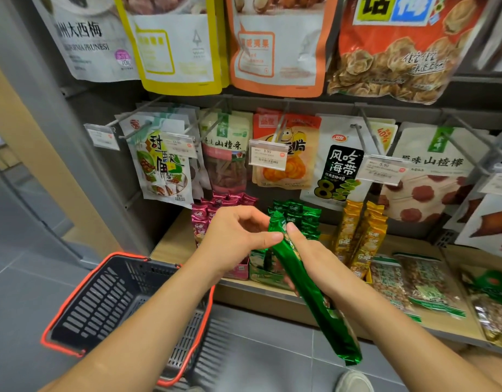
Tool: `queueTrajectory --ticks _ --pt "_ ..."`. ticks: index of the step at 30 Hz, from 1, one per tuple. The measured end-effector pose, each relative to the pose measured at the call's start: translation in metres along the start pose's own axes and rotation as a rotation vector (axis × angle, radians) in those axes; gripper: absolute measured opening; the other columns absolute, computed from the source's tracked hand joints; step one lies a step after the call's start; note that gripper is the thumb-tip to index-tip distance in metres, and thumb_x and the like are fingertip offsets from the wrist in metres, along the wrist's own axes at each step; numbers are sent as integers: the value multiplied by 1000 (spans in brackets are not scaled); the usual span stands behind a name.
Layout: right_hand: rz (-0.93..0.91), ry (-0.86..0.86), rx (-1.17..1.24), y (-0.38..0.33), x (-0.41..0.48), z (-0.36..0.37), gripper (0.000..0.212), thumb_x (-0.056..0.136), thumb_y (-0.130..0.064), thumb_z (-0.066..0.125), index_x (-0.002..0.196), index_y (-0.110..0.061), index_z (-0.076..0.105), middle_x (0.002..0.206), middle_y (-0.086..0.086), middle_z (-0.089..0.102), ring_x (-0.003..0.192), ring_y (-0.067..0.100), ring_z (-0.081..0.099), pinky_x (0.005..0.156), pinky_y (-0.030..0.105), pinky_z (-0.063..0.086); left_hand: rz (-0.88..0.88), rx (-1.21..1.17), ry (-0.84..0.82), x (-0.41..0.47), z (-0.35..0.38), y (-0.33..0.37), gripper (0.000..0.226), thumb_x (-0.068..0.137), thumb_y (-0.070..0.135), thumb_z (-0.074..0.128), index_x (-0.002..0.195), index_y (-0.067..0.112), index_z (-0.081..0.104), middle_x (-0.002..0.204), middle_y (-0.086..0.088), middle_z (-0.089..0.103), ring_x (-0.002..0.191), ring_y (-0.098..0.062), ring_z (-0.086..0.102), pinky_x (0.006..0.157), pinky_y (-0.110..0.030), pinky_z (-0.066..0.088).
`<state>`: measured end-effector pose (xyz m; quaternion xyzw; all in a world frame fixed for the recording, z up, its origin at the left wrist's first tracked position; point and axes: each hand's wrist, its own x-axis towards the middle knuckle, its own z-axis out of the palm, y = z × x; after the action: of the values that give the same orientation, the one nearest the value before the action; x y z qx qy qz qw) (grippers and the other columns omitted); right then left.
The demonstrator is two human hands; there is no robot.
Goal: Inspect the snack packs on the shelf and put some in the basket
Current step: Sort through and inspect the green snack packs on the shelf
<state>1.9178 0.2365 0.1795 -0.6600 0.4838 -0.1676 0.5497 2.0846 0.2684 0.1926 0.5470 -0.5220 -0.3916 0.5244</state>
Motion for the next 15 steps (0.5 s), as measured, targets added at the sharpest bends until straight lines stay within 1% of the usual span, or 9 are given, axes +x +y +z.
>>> queueTrajectory --ticks 2,6,8,10,11,12,13,14,15 --pt "-4 13 -37 0 1 -1 78 91 -71 17 79 -14 69 51 2 65 45 11 63 45 18 48 -21 -22 0 2 -2 -1 13 71 1 82 71 11 74 74 -14 70 63 -14 64 58 -22 53" --pt "-21 25 -97 1 1 -2 75 91 -72 18 79 -17 68 52 -1 66 47 9 64 44 14 45 -33 -41 11 4 -3 -4 20 78 -5 74 67 11 72 67 -6 67 57 -13 64 55 -21 53" --pt "-35 17 -123 0 1 -4 72 92 -71 17 79 -21 67 52 -3 66 47 8 64 45 13 45 -32 -48 3 4 -2 -6 28 81 -7 70 65 17 72 65 0 68 57 -11 64 56 -20 53" --pt "-71 16 -164 0 1 -8 65 92 -70 16 83 -31 67 54 -8 65 52 4 63 53 15 47 -20 -45 -5 4 1 -8 35 84 -7 66 65 21 71 64 4 68 57 -9 64 56 -19 52" --pt "-95 2 -171 0 0 -10 61 91 -70 17 90 -36 67 57 -12 66 56 2 64 58 16 48 -11 -50 0 4 2 -9 35 85 -8 65 66 22 70 65 5 68 57 -9 64 57 -18 52" --pt "-124 -30 -145 -1 -2 -12 54 91 -69 21 100 -40 66 66 -16 68 62 4 67 62 16 51 -5 -65 12 4 3 -9 34 86 -8 63 69 21 68 67 5 68 60 -9 65 58 -18 53" --pt "-149 -78 -77 -1 -5 -14 46 91 -68 27 109 -42 62 82 -17 70 66 11 71 64 17 54 -4 -94 23 4 3 -9 30 87 -8 61 73 18 67 70 4 69 63 -9 66 60 -19 54" --pt "-158 -133 23 -2 -7 -15 40 91 -65 36 114 -42 59 101 -14 70 70 20 73 64 21 57 -10 -138 30 5 3 -10 27 88 -9 59 77 15 66 74 1 69 67 -10 67 63 -21 55" --pt "-156 -173 119 -1 -9 -16 39 89 -62 45 118 -38 56 114 -8 66 72 27 74 62 27 59 -22 -199 24 5 2 -9 25 90 -9 57 80 13 66 78 -2 70 70 -11 67 65 -23 55"
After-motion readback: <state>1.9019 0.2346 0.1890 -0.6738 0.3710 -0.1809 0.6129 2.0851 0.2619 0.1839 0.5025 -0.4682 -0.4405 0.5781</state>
